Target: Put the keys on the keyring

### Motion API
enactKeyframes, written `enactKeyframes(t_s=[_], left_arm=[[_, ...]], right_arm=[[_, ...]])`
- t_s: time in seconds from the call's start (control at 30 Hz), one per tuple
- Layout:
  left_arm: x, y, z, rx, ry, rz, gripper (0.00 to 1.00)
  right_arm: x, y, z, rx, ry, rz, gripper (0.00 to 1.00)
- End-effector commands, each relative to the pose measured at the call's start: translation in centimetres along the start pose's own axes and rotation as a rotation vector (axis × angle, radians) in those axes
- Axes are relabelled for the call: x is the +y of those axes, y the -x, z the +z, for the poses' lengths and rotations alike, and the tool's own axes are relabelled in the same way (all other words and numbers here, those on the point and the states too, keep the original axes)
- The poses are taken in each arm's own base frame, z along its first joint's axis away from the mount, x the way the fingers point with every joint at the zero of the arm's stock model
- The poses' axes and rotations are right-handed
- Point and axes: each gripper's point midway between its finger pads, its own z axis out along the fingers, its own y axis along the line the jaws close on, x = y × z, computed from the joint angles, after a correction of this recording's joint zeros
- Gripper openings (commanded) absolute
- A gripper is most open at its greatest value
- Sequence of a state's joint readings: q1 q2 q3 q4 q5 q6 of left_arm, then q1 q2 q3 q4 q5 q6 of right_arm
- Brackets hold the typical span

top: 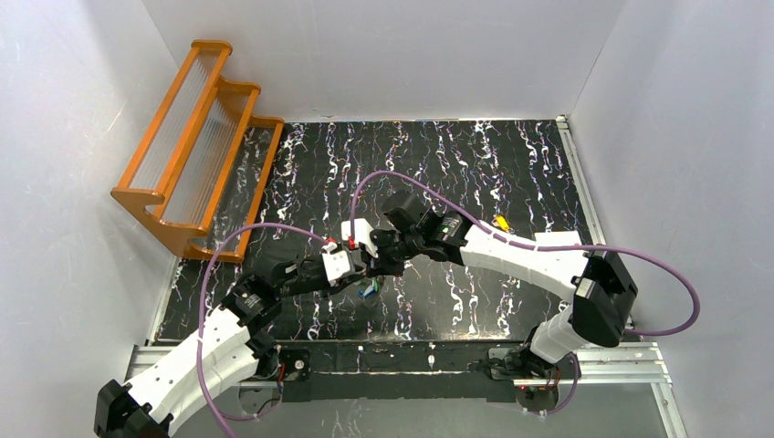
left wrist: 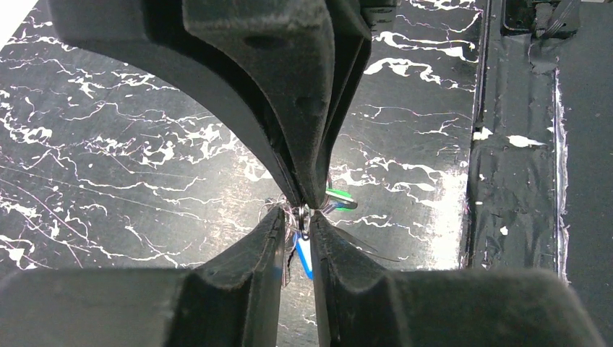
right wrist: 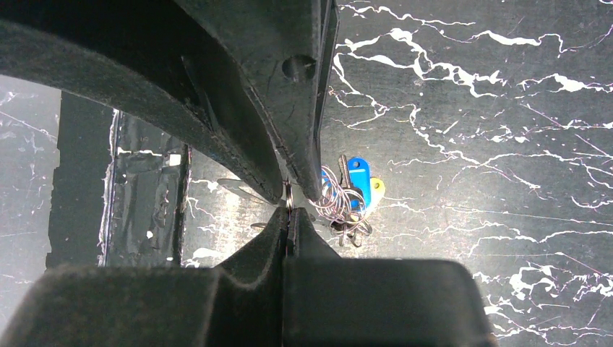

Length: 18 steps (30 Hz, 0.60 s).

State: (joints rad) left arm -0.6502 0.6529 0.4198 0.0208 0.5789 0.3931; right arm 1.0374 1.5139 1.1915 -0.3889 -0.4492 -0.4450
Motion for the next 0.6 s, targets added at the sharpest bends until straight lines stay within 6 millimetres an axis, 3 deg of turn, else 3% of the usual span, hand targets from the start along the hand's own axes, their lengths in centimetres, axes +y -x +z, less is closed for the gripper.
enactKeyframes(t_s=[0.0,0.23,0.37,0.4,0.5,0.57], left_arm=[[0.2,0.8,-0.1,-0.007,0.001,0.018,0.17],[-0.1,0.7,0.2,-0.004,-0.019,-0.003,0.01],[0.0,0.8,0.2,-0.007,-0.018,-0.007,0.00],[0.0,0.9,0.1,-0.012,-0.015,-0.009,0.00],[0.2,1.4,0.1,-0.041,0.008,-0.020,0.00],[0.5,2.0,0.0,-0.072,0.029,-0.027,0.00]], right_arm=[[-0.6,3.0,-0.5,-0.070,-0.021,-0.040,0.01],[-0.6,3.1,-0.6,-0.073,-0.023,-0.045,0.01],[-0.7,3.4,-0.8,-0.088,-0.031,-0.055,0.01],[-0.8,3.4,-0.8,-0.091,-0.039,-0.055,0.07],[-0.9,3.6,-1.2,-0.114,-0.058,-0.052,0.35],[-0.9,4.0,-1.7,-0.151,-0.068,-0.052,0.44]])
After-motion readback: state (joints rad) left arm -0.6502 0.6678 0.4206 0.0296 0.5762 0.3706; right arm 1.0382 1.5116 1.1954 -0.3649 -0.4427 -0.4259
